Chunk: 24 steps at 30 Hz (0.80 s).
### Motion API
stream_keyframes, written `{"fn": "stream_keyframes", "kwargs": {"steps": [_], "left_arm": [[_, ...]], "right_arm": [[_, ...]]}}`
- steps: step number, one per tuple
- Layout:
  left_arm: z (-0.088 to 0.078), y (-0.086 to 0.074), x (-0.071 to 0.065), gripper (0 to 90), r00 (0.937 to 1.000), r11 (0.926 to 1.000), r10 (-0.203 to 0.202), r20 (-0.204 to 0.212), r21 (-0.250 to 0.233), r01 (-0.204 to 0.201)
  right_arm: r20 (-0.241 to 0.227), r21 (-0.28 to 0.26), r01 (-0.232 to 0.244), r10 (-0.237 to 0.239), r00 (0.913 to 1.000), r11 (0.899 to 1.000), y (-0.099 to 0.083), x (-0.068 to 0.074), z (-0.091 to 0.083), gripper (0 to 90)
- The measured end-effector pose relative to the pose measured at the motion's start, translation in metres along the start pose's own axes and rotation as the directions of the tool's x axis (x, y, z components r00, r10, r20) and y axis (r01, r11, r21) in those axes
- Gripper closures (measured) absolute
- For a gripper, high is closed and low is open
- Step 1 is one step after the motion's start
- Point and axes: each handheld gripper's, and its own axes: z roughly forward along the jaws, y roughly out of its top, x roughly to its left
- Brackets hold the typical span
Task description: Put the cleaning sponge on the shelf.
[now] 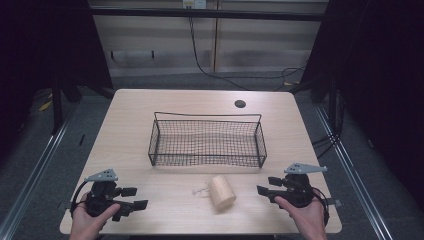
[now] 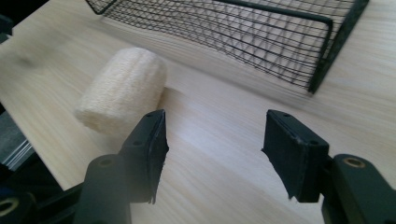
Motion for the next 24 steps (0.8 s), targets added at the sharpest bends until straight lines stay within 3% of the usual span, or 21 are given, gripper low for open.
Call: {"fn": "stream_keyframes", "kwargs": {"steps": [1,2,4,8,11,18,21,22,24], "left_arm": [[0.0,0.0,0.0,26.7,1.0,1.0,0.001,-0.001,-0.001,-0.001],[0.0,0.0,0.0,26.8,1.0,1.0,0.001,0.001,-0.001,-0.001],[0.0,0.0,0.0,26.8,1.0,1.0,-0.001,0.003,-0.003,0.001],[0.0,0.0,0.0,26.8,1.0,1.0,0.0,0.004,-0.001,0.0],[0.001,0.0,0.0,26.7,1.0,1.0,0.001,0.004,0.002,-0.001],[0.001,0.0,0.0,26.5,1.0,1.0,0.001,0.006,0.003,-0.001],[0.001,0.0,0.0,26.1,1.0,1.0,0.0,0.006,0.003,0.0],[0.001,0.0,0.0,26.1,1.0,1.0,0.0,0.007,0.003,0.0],[0.001,0.0,0.0,26.1,1.0,1.0,0.0,0.009,0.003,0.0]], "right_arm": [[0.0,0.0,0.0,0.0,1.0,1.0,0.0,0.0,0.0,39.6],[-0.041,0.016,-0.011,0.011,0.9991,1.0,0.005,0.004,0.0,40.0],[-0.041,0.02,-0.006,0.007,0.9991,1.0,0.008,0.006,0.0,40.8],[-0.056,0.055,0.031,-0.028,0.998,0.998,0.021,0.02,0.001,43.5],[-0.066,0.106,0.082,-0.075,0.995,0.991,0.03,0.031,0.004,44.6],[-0.122,0.218,0.128,-0.103,0.9871,0.968,0.048,0.043,0.017,42.6],[-0.148,0.267,0.136,-0.099,0.9841,0.954,0.056,0.048,0.023,39.5],[-0.156,0.296,0.147,-0.104,0.9823,0.944,0.06,0.052,0.029,34.8],[-0.16,0.311,0.15,-0.104,0.9816,0.938,0.062,0.054,0.032,32.6]]}}
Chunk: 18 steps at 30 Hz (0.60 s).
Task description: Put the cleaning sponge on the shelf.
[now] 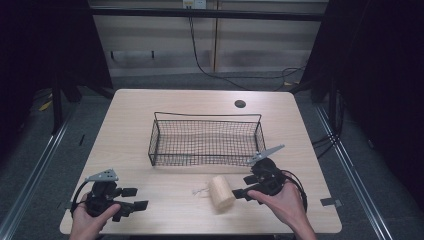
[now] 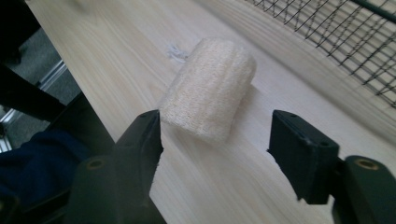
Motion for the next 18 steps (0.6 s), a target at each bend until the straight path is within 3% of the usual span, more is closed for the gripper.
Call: {"fn": "stream_keyframes", "kwargs": {"steps": [8,12,18], "left_arm": [[0.0,0.0,0.0,25.5,1.0,1.0,-0.001,0.0,0.001,0.001],[0.0,0.0,0.0,25.4,1.0,1.0,0.002,0.004,0.007,-0.002],[0.001,0.0,0.0,25.2,1.0,0.9999,0.003,0.006,0.011,-0.003]], "right_arm": [[0.007,0.094,-0.004,0.003,1.0,0.996,0.019,0.006,0.016,24.3],[0.017,0.11,-0.023,0.021,0.9996,0.994,0.028,0.005,0.021,23.0],[0.019,0.195,-0.054,0.052,0.9985,0.979,0.037,0.007,0.032,24.9]]}}
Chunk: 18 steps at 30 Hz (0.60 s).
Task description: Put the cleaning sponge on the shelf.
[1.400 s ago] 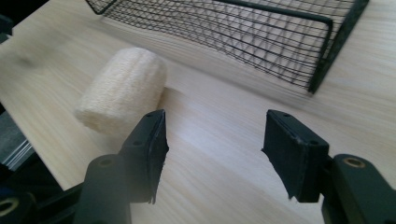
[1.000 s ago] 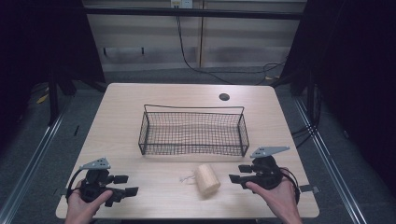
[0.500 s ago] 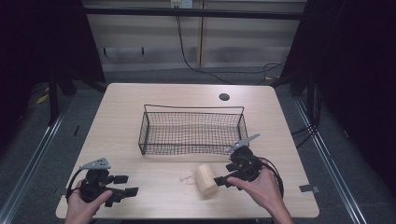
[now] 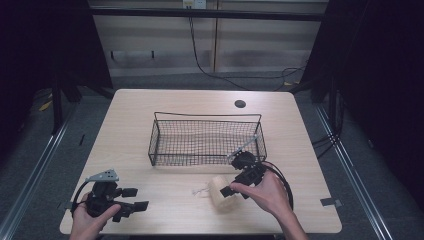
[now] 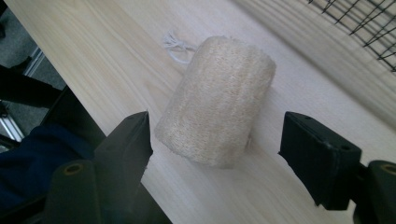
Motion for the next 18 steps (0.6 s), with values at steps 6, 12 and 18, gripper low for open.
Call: {"fn": "stream_keyframes", "kwargs": {"steps": [6,12,18], "left_arm": [[0.001,0.0,0.0,25.2,1.0,1.0,0.003,0.001,0.004,-0.003],[0.0,0.0,0.0,24.9,1.0,1.0,0.003,0.004,0.004,-0.003],[0.001,0.0,0.0,24.6,0.9999,1.0,0.005,0.013,0.008,-0.005]], "right_arm": [[0.005,0.024,-0.005,0.005,1.0,1.0,0.009,0.002,0.006,26.8],[0.031,0.082,-0.032,0.03,0.9991,0.996,0.02,0.003,0.017,27.4],[0.052,0.136,-0.028,0.021,0.9984,0.99,0.028,0.002,0.031,25.7]]}}
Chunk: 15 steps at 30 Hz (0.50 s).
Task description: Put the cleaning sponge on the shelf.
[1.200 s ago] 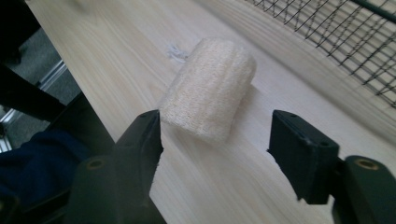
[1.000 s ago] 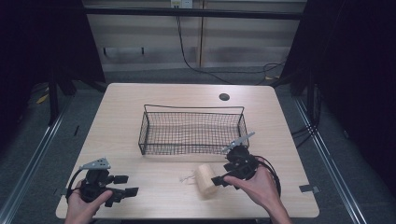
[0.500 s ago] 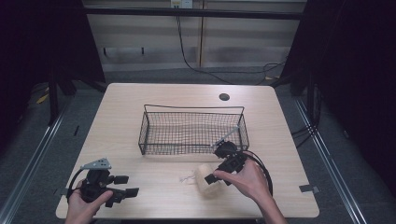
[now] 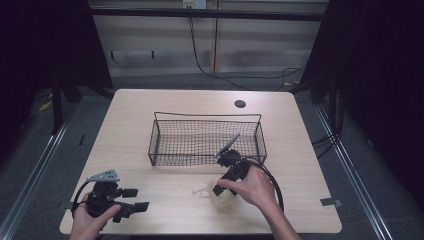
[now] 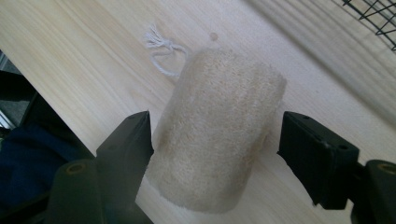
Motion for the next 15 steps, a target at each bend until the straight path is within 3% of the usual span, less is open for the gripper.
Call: {"fn": "stream_keyframes", "kwargs": {"steps": [9,15], "left_arm": [[0.001,0.0,-0.001,24.6,1.0,1.0,0.002,0.003,0.004,-0.002],[0.001,0.0,-0.001,24.4,1.0,0.9999,0.006,0.003,0.01,-0.006]], "right_arm": [[0.028,0.058,-0.021,0.019,0.9994,0.998,0.006,0.003,0.014,26.4],[0.025,0.093,0.003,-0.005,0.9997,0.996,0.009,0.005,0.026,28.3]]}}
